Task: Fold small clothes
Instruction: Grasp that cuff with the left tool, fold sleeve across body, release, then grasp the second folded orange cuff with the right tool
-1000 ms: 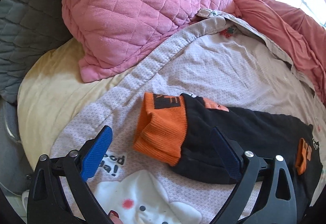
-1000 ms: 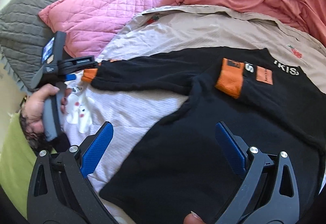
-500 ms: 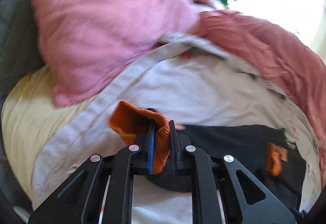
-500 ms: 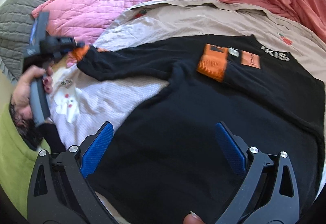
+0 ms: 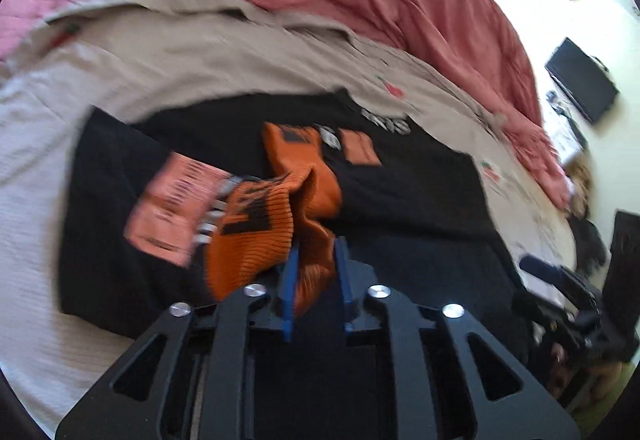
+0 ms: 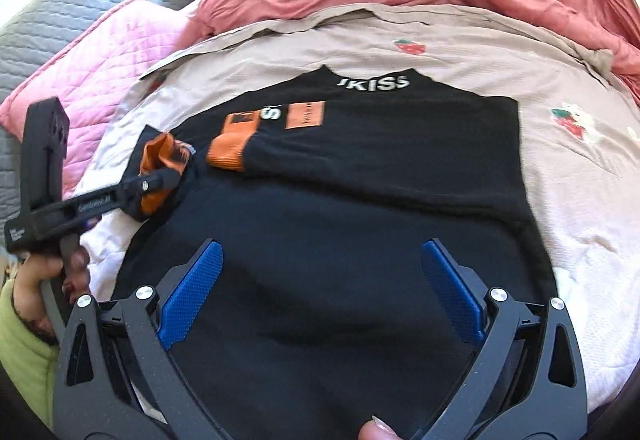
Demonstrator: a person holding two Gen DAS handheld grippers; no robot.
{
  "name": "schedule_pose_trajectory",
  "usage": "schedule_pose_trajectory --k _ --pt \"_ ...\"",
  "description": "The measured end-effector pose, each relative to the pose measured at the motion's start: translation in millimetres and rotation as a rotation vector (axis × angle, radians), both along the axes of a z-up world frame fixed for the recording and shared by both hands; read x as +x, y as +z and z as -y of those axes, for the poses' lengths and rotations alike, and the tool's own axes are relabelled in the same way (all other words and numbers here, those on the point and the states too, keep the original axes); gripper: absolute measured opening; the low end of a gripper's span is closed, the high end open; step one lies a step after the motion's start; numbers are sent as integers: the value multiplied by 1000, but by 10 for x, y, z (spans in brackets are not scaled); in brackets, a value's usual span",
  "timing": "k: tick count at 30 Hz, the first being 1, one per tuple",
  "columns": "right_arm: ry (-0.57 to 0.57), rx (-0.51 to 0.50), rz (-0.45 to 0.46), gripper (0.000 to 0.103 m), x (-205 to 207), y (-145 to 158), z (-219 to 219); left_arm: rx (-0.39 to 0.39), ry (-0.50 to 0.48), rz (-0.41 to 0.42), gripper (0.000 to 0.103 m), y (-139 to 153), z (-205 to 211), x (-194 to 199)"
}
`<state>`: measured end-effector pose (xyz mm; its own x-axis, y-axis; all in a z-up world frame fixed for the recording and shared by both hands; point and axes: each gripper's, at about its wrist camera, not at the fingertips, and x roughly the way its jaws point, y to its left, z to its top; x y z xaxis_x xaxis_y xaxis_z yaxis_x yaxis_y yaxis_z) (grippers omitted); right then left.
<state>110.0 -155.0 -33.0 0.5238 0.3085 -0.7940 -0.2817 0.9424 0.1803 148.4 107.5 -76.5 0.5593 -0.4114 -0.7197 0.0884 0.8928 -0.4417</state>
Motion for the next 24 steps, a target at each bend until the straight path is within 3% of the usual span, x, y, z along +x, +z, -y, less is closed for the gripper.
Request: schedule_pose_trajectory --k 2,4,8,11,13,18,23,24 --pt "-13 -9 -6 94 8 -31 29 -90 -32 13 30 -8 30 -5" --pt "-14 -16 -19 94 25 -74 10 -120 -44 43 36 36 20 -39" --pt "21 -54 -27 94 -7 -110 -152 2 8 167 39 322 -115 -130" --pt "75 -65 -22 94 -43 -112 -363 3 88 209 39 432 -370 -154" --pt "105 -70 -20 94 -61 -112 -498 -26 144 192 39 426 -582 -143" --pt "199 -41 -39 94 -61 -166 -946 104 314 101 40 315 -918 -94" --pt "258 19 -74 94 66 -251 -1347 81 364 50 40 214 -1100 -59" --pt "256 34 -82 94 101 -259 -1393 89 366 42 48 197 -1119 -58"
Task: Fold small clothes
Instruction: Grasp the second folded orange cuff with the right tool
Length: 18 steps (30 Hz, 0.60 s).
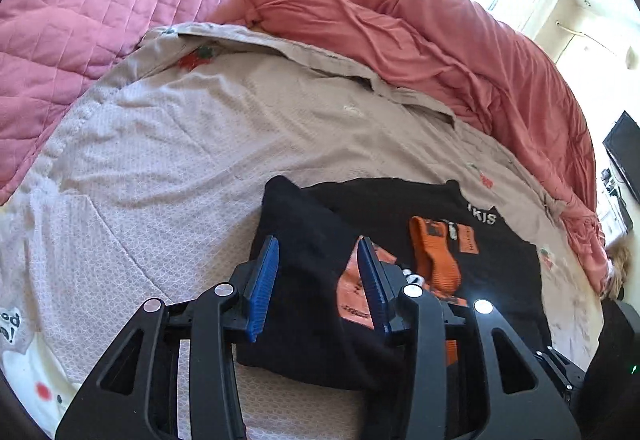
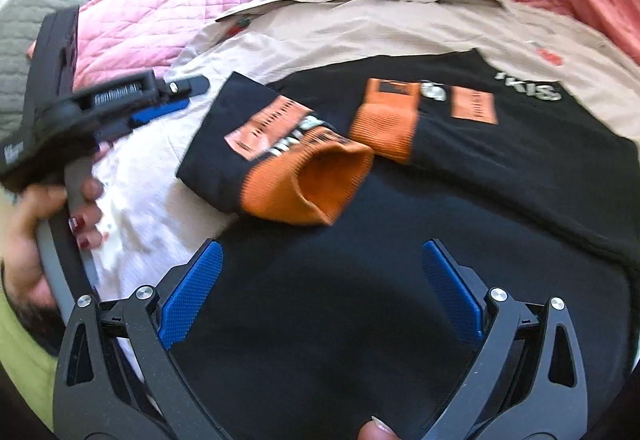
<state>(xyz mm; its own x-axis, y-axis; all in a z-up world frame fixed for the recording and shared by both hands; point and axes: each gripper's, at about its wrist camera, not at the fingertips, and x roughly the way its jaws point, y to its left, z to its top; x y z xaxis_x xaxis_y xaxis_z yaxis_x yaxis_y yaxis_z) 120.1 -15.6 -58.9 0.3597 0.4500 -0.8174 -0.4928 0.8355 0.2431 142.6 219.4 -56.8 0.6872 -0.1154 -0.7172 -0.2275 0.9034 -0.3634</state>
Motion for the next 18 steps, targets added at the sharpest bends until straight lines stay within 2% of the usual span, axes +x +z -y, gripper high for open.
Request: schedule_pose_trajectory --k 2,7,11,14,18 --pt "-10 29 -16 94 81 -5 -93 7 12 -7 55 -13 -33 5" --pt "-68 94 -58 94 329 -56 -173 -19 29 16 55 1 -110 -5" --pt "-133 153 -157 94 525 -196 -157 -9 36 27 55 26 -124 -24" --pt "-148 168 -191 92 559 -288 -173 -12 45 33 55 37 -145 -32" --pt "-111 153 -201 65 493 -363 -254 -25 47 36 55 41 -167 -28"
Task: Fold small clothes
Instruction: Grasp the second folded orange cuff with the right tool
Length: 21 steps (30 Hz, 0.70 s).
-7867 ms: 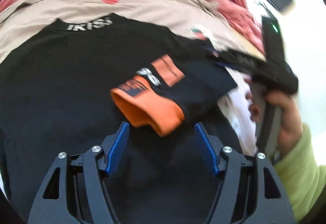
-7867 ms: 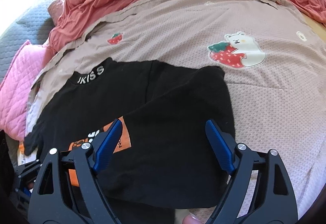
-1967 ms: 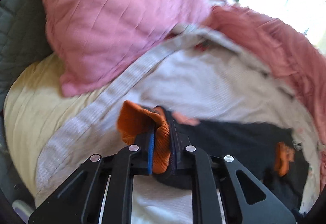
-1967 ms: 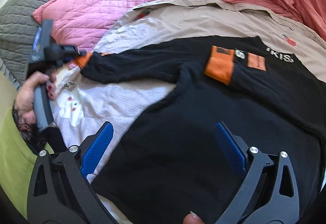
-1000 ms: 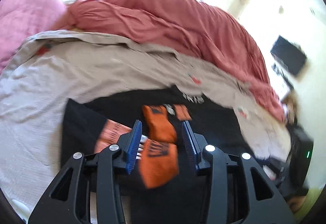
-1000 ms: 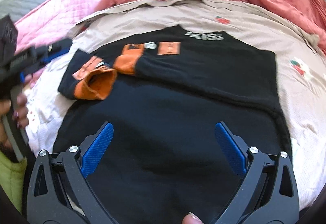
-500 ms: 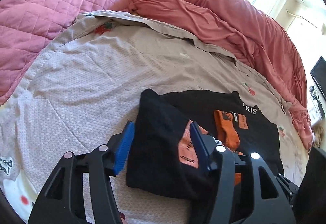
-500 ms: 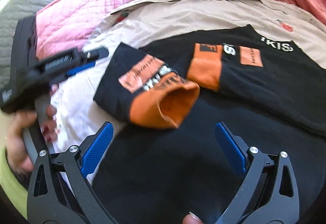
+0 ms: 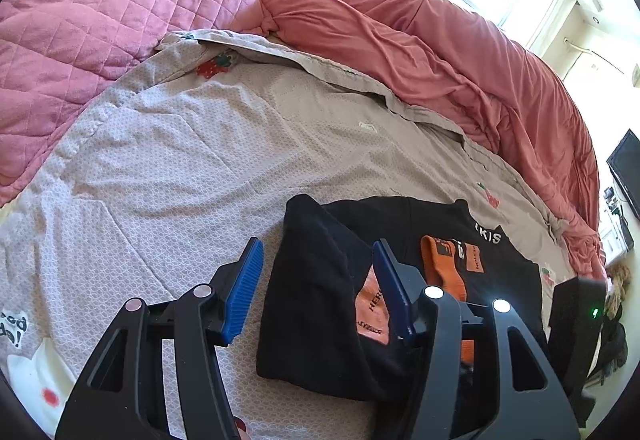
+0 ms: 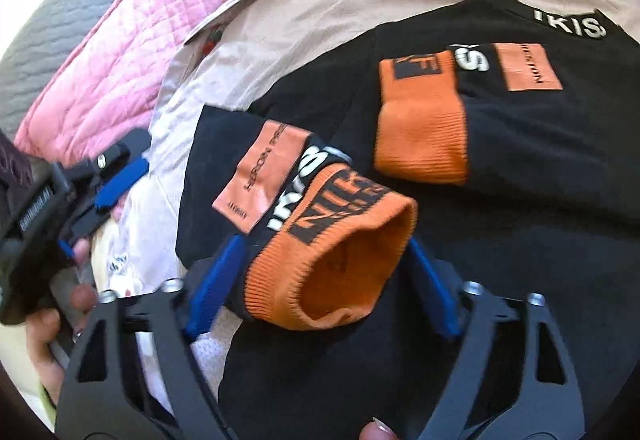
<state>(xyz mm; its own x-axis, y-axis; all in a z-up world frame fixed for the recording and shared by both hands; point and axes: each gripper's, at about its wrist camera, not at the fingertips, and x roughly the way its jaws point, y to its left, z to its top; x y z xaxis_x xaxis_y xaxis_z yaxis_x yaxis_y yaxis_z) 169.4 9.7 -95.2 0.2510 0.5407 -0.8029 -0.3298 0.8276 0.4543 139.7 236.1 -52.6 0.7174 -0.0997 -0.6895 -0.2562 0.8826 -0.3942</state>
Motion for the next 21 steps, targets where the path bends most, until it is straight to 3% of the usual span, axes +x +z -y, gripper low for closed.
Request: schedule_pose_trajectory --k 3,6,7,8,9,13,21 --pt "19 -23 17 45 -38 7 -46 0 2 12 60 27 0 -11" --pt "42 -58 58 35 -78 85 -89 -8 4 15 62 24 -9 -17" --pt "51 -62 70 23 -89 115 -93 -7 6 15 62 23 -11 -18" --pt "69 -46 73 18 -94 155 -91 -4 8 16 62 26 -9 -20" --pt "81 -37 80 3 -93 191 -80 -1 9 18 62 33 -7 -24" --pt "113 -43 146 3 -58 417 63 5 5 34 63 61 13 -33" --pt "51 -157 264 2 163 852 528 39 -41 58 63 92 181 0"
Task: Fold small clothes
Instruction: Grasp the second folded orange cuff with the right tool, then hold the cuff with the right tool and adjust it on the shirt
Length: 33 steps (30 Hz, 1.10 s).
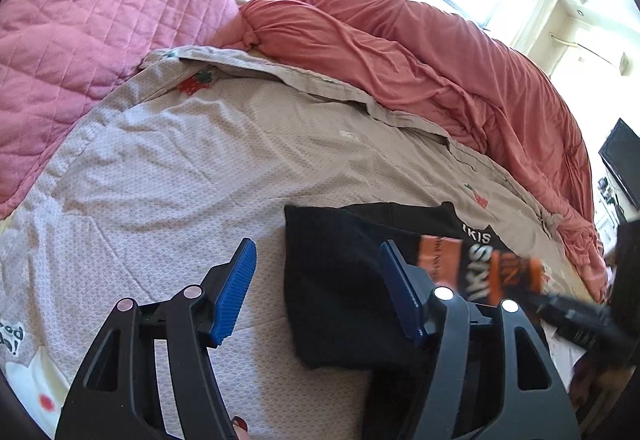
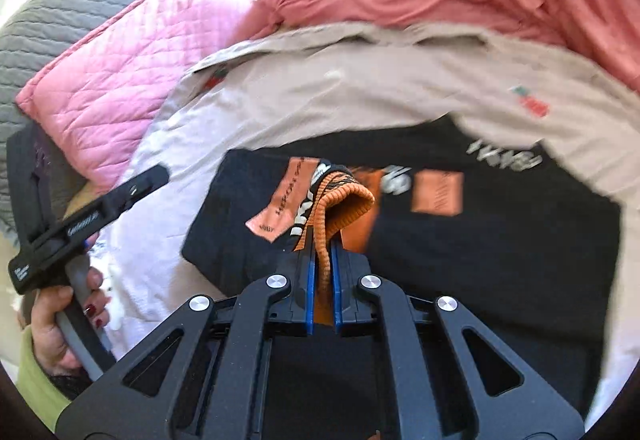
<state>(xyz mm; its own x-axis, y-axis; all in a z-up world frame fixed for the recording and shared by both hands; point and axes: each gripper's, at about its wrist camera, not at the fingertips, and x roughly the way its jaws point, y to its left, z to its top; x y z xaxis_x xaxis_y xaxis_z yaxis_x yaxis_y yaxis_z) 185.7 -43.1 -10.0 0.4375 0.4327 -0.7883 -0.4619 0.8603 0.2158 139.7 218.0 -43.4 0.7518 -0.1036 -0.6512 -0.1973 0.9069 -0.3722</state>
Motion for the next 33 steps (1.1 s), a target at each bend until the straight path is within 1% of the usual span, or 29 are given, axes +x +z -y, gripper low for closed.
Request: schedule_pose_trajectory --k 4,11,13,15,17,20,21,23,28,31,33 --pt "-66 -40 29 2 125 126 324 60 -27 37 63 36 172 33" --pt "-177 -120 58 2 262 217 907 109 -102 35 63 44 414 59" --pt "-198 -134 57 2 301 216 1032 102 -117 42 63 89 453 47" --pt "-216 -157 65 2 342 217 1167 79 -130 50 63 149 492 41" --pt "-231 -167 69 2 380 213 1275 59 -129 42 63 176 542 74" --pt "-252 -178 72 2 453 193 1420 -3 -158 14 63 149 681 170" --pt "-258 -180 71 2 476 180 1458 -3 -166 0 63 134 740 208" --pt "-274 -186 63 2 532 131 1541 25 -191 -17 63 123 907 306" --pt "-302 -231 44 2 568 0 1674 55 -283 -4 63 111 1235 574" --pt "-310 -239 37 2 562 -62 1737 91 -370 25 63 -3 1424 602" --pt "-316 -240 32 2 569 -134 1764 83 -421 45 63 -93 1506 595"
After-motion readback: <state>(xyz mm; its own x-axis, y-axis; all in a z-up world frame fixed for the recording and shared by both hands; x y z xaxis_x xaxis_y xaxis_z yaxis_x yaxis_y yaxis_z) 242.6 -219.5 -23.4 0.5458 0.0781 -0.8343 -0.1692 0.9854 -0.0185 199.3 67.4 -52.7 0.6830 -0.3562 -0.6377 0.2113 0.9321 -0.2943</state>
